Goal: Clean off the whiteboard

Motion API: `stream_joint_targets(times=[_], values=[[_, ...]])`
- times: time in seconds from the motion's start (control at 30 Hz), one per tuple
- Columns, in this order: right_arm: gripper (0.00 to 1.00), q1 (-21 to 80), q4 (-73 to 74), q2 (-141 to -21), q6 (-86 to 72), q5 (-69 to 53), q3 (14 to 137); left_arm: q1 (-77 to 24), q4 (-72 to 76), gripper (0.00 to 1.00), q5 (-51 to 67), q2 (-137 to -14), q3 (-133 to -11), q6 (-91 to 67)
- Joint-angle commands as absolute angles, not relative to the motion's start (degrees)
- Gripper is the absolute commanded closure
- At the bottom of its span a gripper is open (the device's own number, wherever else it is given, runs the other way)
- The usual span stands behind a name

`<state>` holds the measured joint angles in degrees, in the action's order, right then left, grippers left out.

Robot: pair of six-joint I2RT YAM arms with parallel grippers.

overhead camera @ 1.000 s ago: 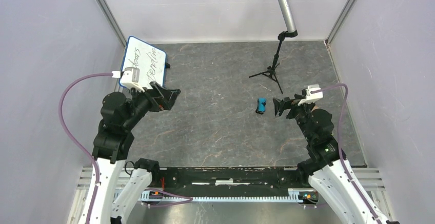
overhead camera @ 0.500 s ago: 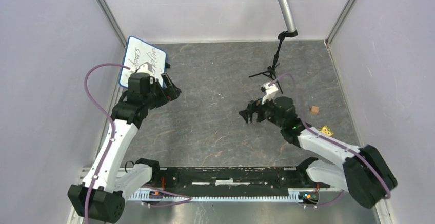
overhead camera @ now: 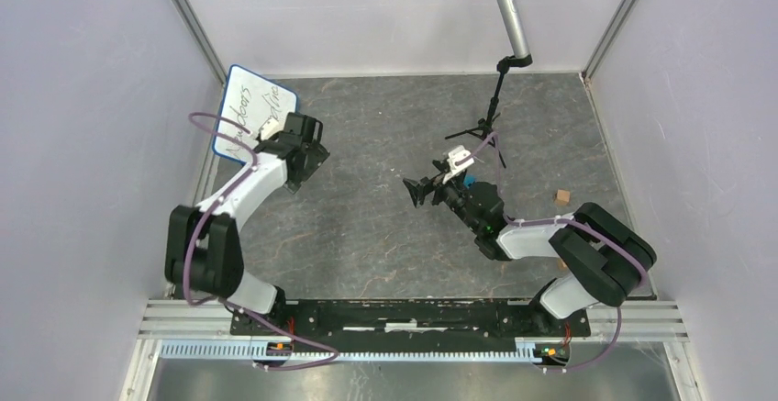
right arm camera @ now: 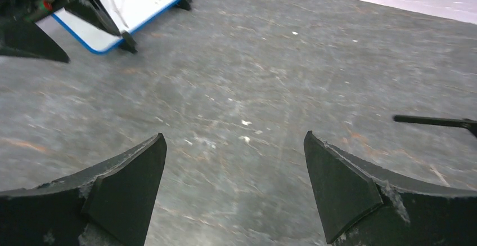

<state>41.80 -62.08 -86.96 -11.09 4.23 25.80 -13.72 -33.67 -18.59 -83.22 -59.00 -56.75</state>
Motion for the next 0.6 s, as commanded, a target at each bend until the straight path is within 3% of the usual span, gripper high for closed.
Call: stream_joint_targets(times=[0.0, 0.17, 0.37, 0.47, 0.57], values=[[0.02, 41.9, -68.4, -84.9, 0.2, 9.8, 23.7, -14.4, -32.3, 0.1, -32.5, -90.7, -64.4, -68.6], [0.02, 41.9, -65.7, -83.6, 6.5, 10.2, 24.3, -13.9, -34.1, 0.24, -36.1, -99.5, -71.9, -69.6], [0.02, 41.9, -62.2, -84.8, 8.1, 10.2, 26.6, -12.8, -38.3, 0.29, -35.9, -106.7, -78.9, -71.6], [0.02, 41.9, -62.2, -85.0, 8.1, 9.9, 26.9, -12.3, -38.2, 0.35, -34.6, -107.5, -78.4, -74.0], [0.02, 41.9, -61.9, -84.7, 8.2, 9.6, 26.8, -12.4, -38.0, 0.35, -35.5, -107.8, -77.8, -75.3]])
